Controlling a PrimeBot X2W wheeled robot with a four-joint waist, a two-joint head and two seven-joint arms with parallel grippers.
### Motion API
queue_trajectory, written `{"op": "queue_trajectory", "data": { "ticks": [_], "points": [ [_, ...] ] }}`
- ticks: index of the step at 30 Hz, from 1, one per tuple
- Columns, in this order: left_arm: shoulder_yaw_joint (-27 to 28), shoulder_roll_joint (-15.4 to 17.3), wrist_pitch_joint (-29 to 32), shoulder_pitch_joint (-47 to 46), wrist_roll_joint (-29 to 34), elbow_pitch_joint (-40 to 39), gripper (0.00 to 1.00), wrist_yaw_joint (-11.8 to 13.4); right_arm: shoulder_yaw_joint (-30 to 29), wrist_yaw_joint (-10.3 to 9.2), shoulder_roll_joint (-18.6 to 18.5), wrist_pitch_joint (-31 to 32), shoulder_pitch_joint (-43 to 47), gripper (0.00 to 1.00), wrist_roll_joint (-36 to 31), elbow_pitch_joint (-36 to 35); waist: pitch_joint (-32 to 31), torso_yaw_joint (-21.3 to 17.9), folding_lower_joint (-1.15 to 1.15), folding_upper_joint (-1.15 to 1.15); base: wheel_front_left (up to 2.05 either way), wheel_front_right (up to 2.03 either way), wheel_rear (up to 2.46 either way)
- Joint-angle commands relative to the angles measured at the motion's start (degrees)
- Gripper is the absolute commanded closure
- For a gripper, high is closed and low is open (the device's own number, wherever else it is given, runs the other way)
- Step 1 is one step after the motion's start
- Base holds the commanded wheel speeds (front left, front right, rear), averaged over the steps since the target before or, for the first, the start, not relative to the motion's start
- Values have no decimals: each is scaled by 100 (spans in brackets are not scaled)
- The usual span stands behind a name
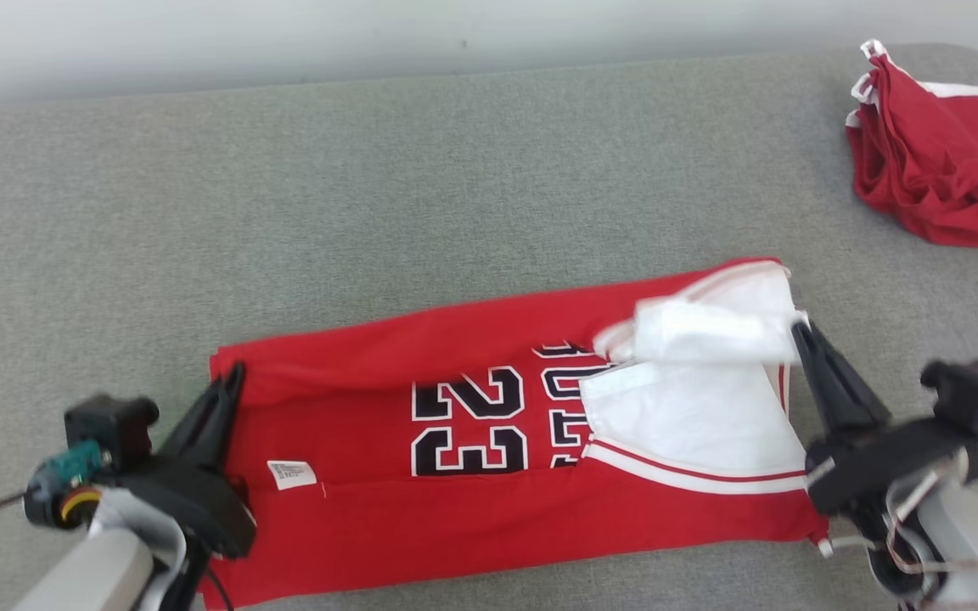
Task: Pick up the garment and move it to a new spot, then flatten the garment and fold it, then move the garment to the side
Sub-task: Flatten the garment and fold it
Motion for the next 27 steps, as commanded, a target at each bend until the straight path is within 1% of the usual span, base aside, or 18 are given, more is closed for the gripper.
{"op": "queue_trajectory", "data": {
  "ticks": [1, 6, 10, 18, 25, 26, 27],
  "points": [
    [38, 26, -30, 187, 65, -85, 100, 46, -107, -17, 19, 30, 236, 100, -23, -133, -43, 45, 1, 1, 0, 0, 0],
    [202, -67, -44, 563, 166, -286, 100, 138, -624, -17, 123, 224, 1002, 100, -97, -613, -112, 138, 1, 1, 0, 0, 0],
    [400, -166, -41, 752, 304, -325, 100, 131, -976, -17, 218, 504, 1513, 100, -266, -902, -148, 153, 1, 1, 0, 0, 0],
    [827, -381, -38, 932, 673, -223, 100, 48, -1500, -17, 546, 861, 1926, 100, -642, -1259, -211, 205, 1, 1, 0, 0, 0],
    [1130, -622, -39, 1109, 1062, -159, 100, -44, -1671, -17, 800, 1185, 2288, 100, -745, -1541, -338, 260, 1, 1, 0, 0, 0],
    [1155, -654, -39, 1156, 1121, -135, 87, -54, -1692, -17, 830, 1261, 2339, 100, -765, -1542, -357, 257, 1, 1, 0, 0, 0],
    [1183, -671, -39, 1174, 1214, -133, 66, -47, -1714, -17, 842, 1287, 2356, 78, -814, -1566, -368, 256, 1, 1, 0, 0, 0]
  ]
}}
